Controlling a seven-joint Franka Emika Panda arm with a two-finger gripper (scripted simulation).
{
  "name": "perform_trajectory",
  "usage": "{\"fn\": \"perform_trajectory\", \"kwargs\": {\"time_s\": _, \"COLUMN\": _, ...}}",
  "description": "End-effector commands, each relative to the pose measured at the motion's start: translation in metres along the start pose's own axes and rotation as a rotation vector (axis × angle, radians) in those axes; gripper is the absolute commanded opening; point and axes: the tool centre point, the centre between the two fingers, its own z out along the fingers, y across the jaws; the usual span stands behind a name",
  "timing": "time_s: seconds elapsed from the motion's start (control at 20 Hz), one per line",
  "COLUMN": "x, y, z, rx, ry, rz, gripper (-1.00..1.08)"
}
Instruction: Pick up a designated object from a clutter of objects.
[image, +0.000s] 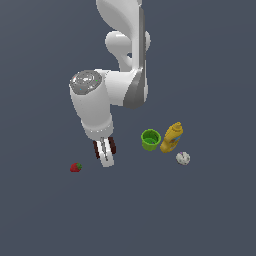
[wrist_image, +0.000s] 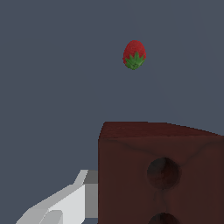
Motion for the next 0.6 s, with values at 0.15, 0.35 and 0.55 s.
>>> {"fn": "perform_trajectory", "kwargs": {"time_s": 0.15, "x": -0.027, "y": 0.019, "z": -0.038, "rx": 0.002, "ry": 0.001, "rz": 0.000, "gripper": -1.00}}
{"fn": "perform_trajectory", "kwargs": {"time_s": 0.35, "x": -0.047, "y": 0.033, "z": -0.066, "rx": 0.002, "ry": 0.002, "rz": 0.000, "gripper": -1.00}}
{"fn": "perform_trajectory", "kwargs": {"time_s": 0.55, "x": -0.068, "y": 0.047, "z": -0.094, "rx": 0.002, "ry": 0.003, "rz": 0.000, "gripper": -1.00}}
